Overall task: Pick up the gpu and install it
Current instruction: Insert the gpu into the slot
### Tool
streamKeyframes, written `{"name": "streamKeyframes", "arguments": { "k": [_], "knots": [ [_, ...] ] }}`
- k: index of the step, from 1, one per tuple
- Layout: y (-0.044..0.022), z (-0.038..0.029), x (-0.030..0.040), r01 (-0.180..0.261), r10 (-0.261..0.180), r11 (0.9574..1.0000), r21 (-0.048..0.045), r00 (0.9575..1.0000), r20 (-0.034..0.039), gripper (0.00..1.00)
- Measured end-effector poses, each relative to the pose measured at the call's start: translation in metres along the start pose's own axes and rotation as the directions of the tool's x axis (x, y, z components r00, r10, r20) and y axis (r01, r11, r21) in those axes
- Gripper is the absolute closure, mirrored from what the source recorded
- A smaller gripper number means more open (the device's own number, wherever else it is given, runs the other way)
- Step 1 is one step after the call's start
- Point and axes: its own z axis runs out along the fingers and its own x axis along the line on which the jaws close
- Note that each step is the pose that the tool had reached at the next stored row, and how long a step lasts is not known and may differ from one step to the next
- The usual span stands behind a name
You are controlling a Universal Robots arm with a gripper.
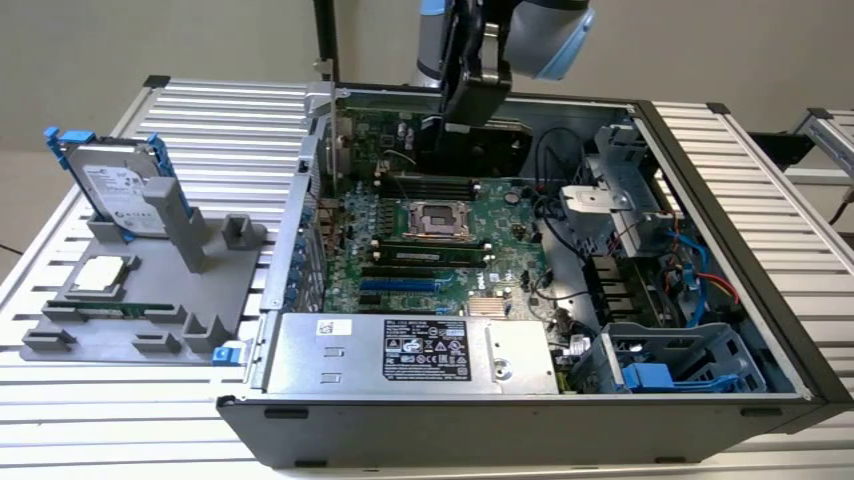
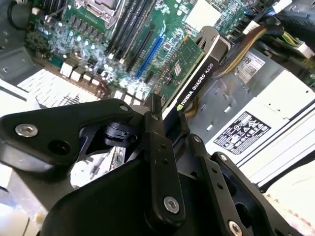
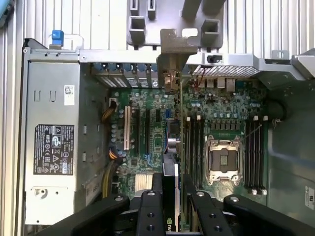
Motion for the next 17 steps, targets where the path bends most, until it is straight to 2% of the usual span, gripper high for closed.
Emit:
{"name": "streamKeyframes", "arguments": {
  "k": [4,8,13,17],
  "knots": [
    [0.0,0.0,0.0,0.048,-0.048,0.9988,-0.001,0.9988,-0.004,1.0],
    [0.0,-0.0001,0.0,0.094,-0.094,0.9956,-0.0022,0.9956,-0.0078,1.0],
    [0.0,-0.0001,0.0,0.151,-0.151,0.9886,-0.0039,0.9885,-0.0125,1.0],
    [0.0,-0.0002,0.0,0.194,-0.194,0.981,-0.0054,0.9809,-0.016,1.0]
  ]
}}
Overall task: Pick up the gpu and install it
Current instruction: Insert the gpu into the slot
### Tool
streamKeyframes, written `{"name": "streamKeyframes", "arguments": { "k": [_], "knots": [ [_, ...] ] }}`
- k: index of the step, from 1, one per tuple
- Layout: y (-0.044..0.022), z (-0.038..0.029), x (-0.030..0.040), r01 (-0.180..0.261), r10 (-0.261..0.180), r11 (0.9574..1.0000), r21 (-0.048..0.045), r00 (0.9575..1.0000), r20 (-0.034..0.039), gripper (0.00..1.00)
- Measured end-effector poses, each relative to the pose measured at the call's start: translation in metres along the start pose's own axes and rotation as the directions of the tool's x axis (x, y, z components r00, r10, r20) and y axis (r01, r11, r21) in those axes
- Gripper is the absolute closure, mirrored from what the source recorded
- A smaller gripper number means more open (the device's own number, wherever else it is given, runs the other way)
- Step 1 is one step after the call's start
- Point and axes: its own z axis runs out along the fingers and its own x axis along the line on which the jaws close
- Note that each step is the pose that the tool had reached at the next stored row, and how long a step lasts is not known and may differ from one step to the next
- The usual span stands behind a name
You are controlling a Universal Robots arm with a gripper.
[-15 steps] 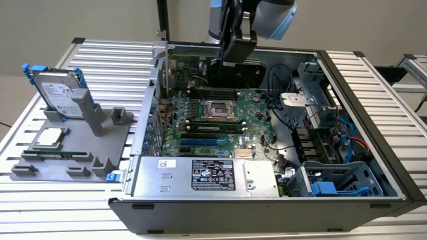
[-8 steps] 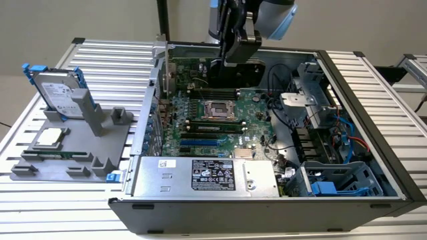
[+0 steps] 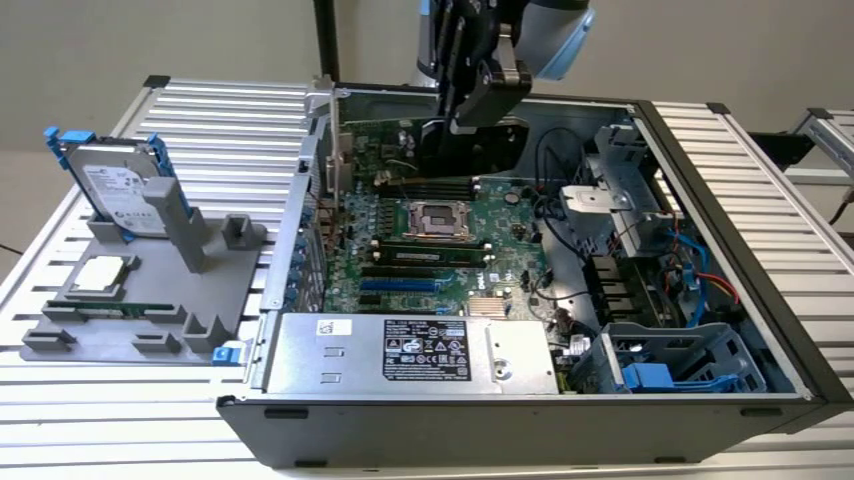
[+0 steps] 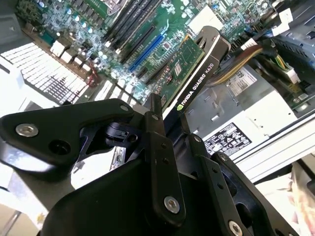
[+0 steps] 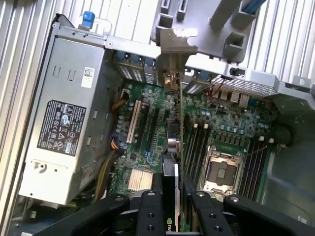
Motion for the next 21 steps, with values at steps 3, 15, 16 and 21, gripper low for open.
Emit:
{"name": "streamKeyframes", "arguments": {
  "k": [3,15,16,21],
  "knots": [
    [0.0,0.0,0.0,0.032,-0.032,0.9995,-0.0006,0.9995,-0.0026,1.0],
    [-0.0004,0.0043,0.0001,0.021,-0.021,0.9998,0.0002,0.9998,-0.003,1.0],
    [-0.0005,0.0052,0.0001,0.017,-0.017,0.9999,0.0011,0.9999,-0.0028,1.0],
    [-0.0009,0.0103,0.0002,-0.011,0.011,0.9999,0.0075,0.9999,-0.0015,1.0]
  ]
}}
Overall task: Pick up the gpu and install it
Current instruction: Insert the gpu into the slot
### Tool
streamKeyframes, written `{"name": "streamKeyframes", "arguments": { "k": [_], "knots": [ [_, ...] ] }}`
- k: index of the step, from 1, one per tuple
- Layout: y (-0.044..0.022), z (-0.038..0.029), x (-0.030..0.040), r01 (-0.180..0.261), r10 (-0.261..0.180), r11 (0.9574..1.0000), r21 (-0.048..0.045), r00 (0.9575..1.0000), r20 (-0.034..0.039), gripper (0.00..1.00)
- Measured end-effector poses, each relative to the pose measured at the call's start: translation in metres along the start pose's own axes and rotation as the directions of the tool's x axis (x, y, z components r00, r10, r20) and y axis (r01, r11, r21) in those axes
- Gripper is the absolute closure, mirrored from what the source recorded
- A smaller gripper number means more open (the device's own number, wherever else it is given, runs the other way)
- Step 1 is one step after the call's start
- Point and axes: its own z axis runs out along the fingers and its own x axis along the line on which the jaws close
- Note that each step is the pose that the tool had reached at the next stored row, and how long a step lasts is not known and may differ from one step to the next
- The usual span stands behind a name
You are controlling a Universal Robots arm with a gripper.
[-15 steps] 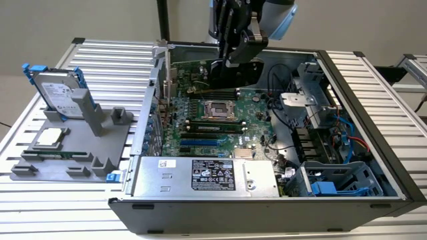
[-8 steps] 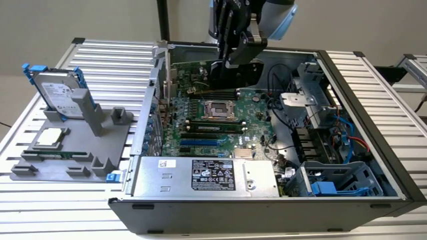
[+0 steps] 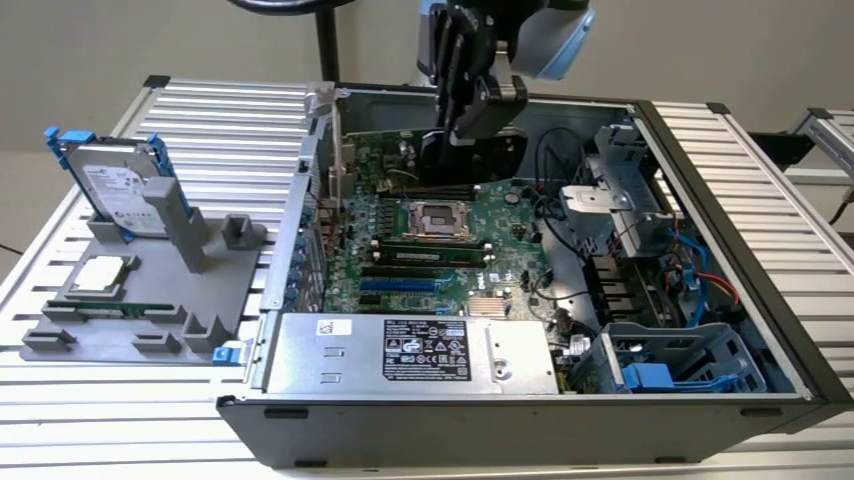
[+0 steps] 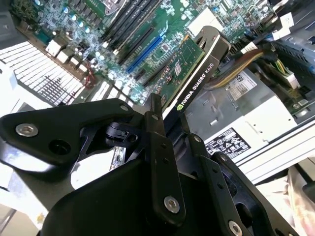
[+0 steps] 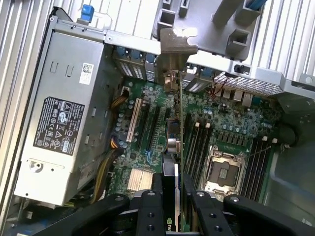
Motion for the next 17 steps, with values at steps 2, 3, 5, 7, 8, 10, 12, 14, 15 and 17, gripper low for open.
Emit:
{"name": "streamKeyframes", "arguments": {
  "k": [2,3,5,7,8,10,12,14,15,17],
  "knots": [
    [-0.0002,0.0021,0.0001,-0.018,0.018,0.9998,0.0016,0.9998,0.0012,1.0],
    [-0.0002,0.0031,0.0001,-0.033,0.033,0.9995,0.0019,0.9995,0.0021,1.0],
    [-0.0003,0.0051,0.0001,-0.061,0.061,0.9982,0.0024,0.9982,0.0043,1.0],
    [-0.0005,0.0069,0.0001,-0.087,0.087,0.9962,0.0028,0.9962,0.0064,1.0],
    [-0.0006,0.0079,0.0001,-0.1,0.1,0.995,0.0031,0.995,0.0073,1.0],
    [-0.0008,0.0101,0.0002,-0.127,0.127,0.9919,0.0036,0.9918,0.0094,1.0],
    [-0.0009,0.0122,0.0002,-0.151,0.151,0.9885,0.0042,0.9885,0.0114,1.0],
    [-0.0011,0.0137,0.0002,-0.167,0.167,0.9859,0.0046,0.9859,0.0125,1.0],
    [-0.0011,0.0142,0.0002,-0.171,0.171,0.9853,0.0048,0.9852,0.0128,1.0],
    [-0.0012,0.0146,0.0003,-0.176,0.176,0.9844,0.0049,0.9844,0.0131,1.0]
  ]
}}
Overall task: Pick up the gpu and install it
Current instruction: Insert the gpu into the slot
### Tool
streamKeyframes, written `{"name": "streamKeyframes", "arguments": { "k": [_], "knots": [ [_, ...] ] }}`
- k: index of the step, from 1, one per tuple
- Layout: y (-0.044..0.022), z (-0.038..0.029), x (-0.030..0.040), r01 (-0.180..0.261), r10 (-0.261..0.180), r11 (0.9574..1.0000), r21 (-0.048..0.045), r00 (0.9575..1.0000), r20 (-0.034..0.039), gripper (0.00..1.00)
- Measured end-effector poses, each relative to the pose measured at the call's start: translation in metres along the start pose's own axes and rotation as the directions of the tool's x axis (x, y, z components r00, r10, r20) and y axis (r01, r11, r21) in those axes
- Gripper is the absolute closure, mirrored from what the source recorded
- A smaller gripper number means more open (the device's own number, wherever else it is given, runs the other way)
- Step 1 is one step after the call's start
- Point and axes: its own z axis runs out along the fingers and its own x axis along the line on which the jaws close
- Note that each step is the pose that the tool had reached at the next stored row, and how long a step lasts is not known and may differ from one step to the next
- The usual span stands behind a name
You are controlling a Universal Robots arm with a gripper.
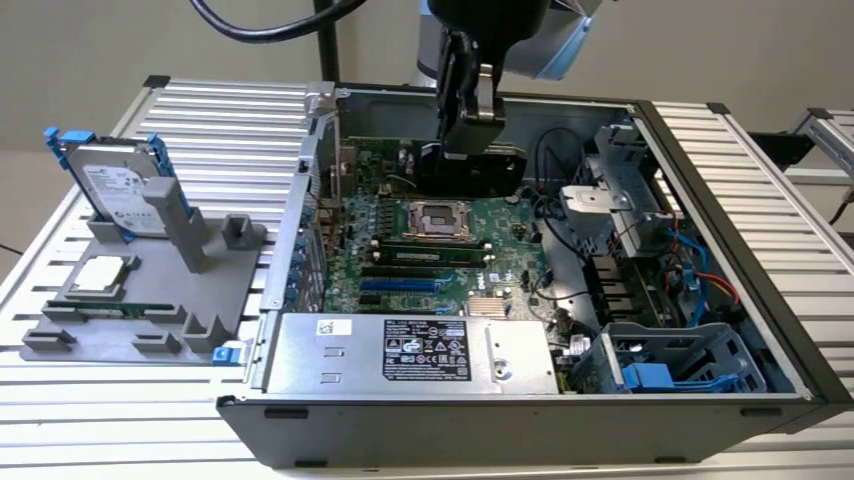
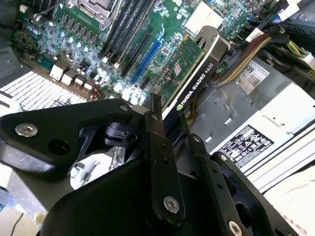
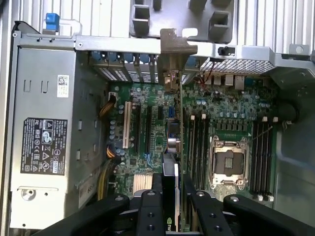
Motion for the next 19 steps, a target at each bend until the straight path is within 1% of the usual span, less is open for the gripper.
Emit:
{"name": "streamKeyframes", "arguments": {
  "k": [6,9,19],
  "knots": [
    [0.0,0.0002,0.0,0.0,0.0,1.0,0.0001,1.0,0.0002,1.0],
    [-0.0001,0.0015,0.0,0.0,0.0,1.0,0.0002,1.0,0.0003,1.0],
    [-0.0007,0.0102,0.0002,-0.002,0.002,1.0,0.0012,1.0,-0.0002,1.0]
  ]
}}
